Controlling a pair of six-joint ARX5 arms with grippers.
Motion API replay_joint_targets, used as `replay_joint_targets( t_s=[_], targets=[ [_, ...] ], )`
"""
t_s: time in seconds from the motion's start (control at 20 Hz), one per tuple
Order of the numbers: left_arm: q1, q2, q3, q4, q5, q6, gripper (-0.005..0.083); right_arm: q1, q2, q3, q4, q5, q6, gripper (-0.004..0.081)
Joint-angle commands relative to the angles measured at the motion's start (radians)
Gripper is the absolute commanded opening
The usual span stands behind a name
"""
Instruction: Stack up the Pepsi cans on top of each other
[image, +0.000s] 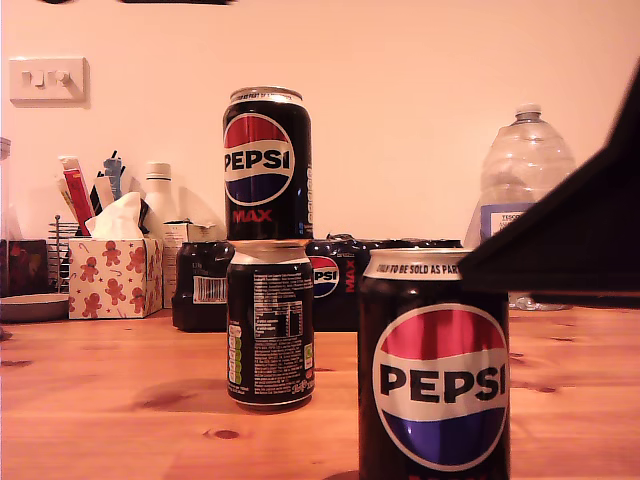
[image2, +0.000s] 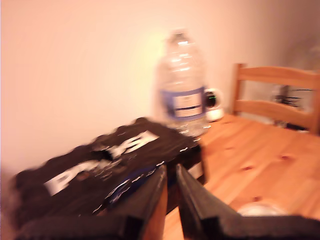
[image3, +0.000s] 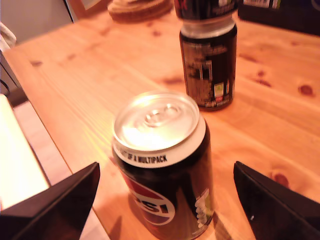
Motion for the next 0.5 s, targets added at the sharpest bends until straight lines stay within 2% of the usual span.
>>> replay_joint_targets(
  t_s=[0.0, 0.2, 0.45],
  targets=[
    [0.003, -0.021, -0.064, 0.011, 0.003, -0.008, 0.0046, 0.005, 0.057, -0.019, 0.059, 0.003, -0.006, 0.0776],
    [0.005, -0.081, -0.173, 0.062, -0.004, -0.038, 0.0046, 0.005, 0.205, -0.019, 0.196, 0.004, -0.006, 0.0776],
    [0.005, -0.168, -0.313, 0.101, -0.080, -0.087, 0.0046, 0.005, 0.351, -0.019, 0.353, 0.008, 0.000, 0.0776]
  ],
)
